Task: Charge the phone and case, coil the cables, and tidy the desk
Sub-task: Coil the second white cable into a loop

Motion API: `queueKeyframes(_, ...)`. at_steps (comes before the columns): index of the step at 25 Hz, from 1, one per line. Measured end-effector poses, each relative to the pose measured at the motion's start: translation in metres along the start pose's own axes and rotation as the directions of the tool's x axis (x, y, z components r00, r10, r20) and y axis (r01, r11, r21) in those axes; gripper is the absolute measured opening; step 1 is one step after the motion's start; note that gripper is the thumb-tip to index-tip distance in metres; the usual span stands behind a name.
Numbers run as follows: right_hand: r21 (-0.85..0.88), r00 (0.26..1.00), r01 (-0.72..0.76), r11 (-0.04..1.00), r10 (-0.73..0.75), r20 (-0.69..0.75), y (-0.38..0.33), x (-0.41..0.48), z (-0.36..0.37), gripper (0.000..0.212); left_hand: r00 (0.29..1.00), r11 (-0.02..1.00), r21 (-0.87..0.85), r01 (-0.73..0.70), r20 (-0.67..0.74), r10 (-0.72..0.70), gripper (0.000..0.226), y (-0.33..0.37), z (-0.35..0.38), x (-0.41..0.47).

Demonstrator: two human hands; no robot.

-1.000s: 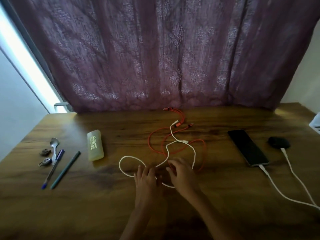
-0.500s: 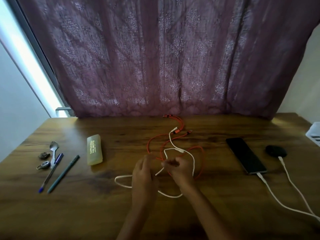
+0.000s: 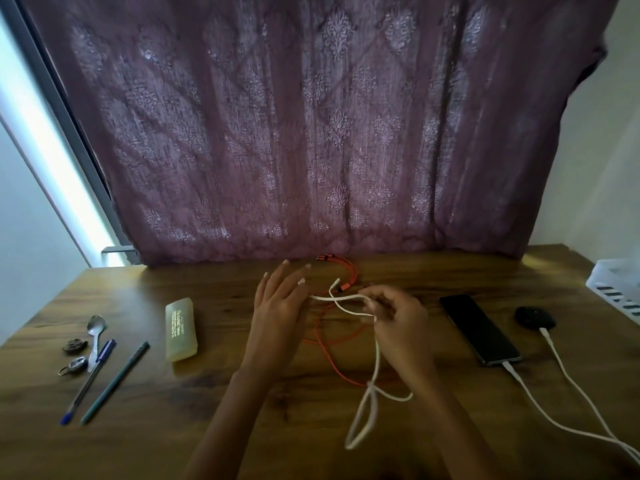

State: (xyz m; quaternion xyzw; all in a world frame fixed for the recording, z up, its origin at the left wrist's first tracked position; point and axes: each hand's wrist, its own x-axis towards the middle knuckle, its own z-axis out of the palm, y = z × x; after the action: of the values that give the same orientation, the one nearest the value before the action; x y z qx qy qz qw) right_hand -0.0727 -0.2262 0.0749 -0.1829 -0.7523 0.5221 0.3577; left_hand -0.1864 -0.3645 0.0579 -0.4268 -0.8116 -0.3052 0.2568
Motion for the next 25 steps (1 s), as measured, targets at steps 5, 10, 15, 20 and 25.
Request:
queueKeyframes(5,-0.024,0.994,-0.007,1.000,0.004,-0.106,0.007,0.016,-0.016,0.042,0.971,0.939,-0.293,0.179,0.203,-0.122,0.017,0.006,-0.009,-0.007)
queueKeyframes(10,-0.179,0.992,0.059,0.982,-0.078,-0.103,0.017,0.025,-0.022,0.021,0.773,0.381,-0.673,0.634,0.544,-0.325,0.025,0.040,-0.029,-0.003)
queueKeyframes(15,-0.367,0.962,0.240,0.899,-0.270,-0.033,0.027,0.008,0.000,0.018,0.724,-0.325,-0.709,0.625,0.683,-0.096,0.029,0.065,-0.052,0.010)
queueKeyframes(20,-0.600,0.891,0.423,0.678,-0.433,0.139,0.027,-0.023,0.023,0.033,0.790,-0.425,-0.837,0.345,0.503,-0.350,0.033,0.062,-0.045,0.019)
queueKeyframes(25,-0.456,0.921,0.389,0.801,-0.331,0.204,0.019,-0.043,0.030,0.039,0.794,-0.137,-0.959,0.248,0.282,-0.539,0.028,0.054,-0.032,0.013)
